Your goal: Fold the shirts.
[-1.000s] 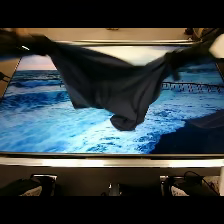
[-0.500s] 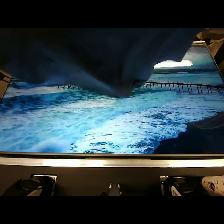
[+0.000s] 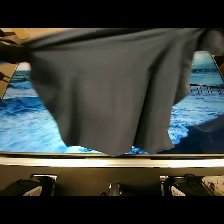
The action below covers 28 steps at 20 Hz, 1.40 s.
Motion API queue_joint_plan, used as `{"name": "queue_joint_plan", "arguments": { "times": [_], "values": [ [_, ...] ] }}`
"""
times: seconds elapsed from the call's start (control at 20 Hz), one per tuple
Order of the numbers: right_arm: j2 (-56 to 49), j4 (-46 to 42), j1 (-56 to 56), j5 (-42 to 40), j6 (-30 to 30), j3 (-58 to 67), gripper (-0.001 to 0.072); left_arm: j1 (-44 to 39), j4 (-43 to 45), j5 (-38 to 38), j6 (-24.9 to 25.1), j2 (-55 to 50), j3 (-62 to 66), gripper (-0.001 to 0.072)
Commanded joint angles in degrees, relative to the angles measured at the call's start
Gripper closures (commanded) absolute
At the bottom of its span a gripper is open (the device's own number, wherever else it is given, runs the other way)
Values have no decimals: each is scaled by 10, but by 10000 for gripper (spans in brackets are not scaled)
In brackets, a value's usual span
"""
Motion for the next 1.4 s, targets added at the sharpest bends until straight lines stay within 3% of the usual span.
{"name": "queue_joint_plan", "arguments": {
  "times": [0.0, 0.1, 0.35, 0.4, 0.45, 0.5, 0.55, 0.6, 0.65, 0.75, 0.8, 0.9, 1.0, 1.1, 1.35],
  "values": [
    [-146, 7, 0, -108, 86, 1, 692, 30, 3, 9, -36, -126, -30, 681],
    [-221, 49, 0, -109, 120, 1, 690, 38, -43, 3, -43, -194, -30, 681],
    [-335, 203, 1, 11, 122, 1, 691, 27, -183, -16, -43, -314, -30, 676],
    [-340, 215, 1, 26, 122, 1, 690, 26, -207, -26, -43, -325, -30, 619],
    [-336, 218, -1, 43, 121, 1, 618, 28, -217, -42, -37, -327, -29, 411],
    [-323, 212, -6, 66, 115, 1, 382, 35, -219, -73, -11, -325, -23, 95],
    [-308, 212, -15, 98, 78, 1, 224, 47, -219, -115, 21, -321, -12, 48],
    [-292, 204, -33, 147, 39, 1, 167, 64, -219, -159, 42, -310, -9, 53],
    [-280, 197, -57, 207, 22, 1, 169, 83, -219, -195, 49, -293, -17, 56],
    [-271, 200, -123, 341, 20, -13, 235, 113, -222, -207, 49, -240, -78, 224],
    [-259, 200, -144, 370, 14, -48, 246, 121, -233, -194, 55, -201, -143, 246],
    [-208, 200, -161, 350, 3, -173, 280, 123, -279, -153, 82, -120, -309, 242],
    [-150, 213, -156, 285, -20, -303, 288, 118, -346, -80, 112, -43, -479, 148],
    [-114, 245, -155, 238, -27, -389, 288, 114, -403, -12, 124, 0, -592, 148],
    [-107, 258, -155, 228, -38, -424, 284, 76, -459, 69, 148, -2, -646, 166]
  ]
}}
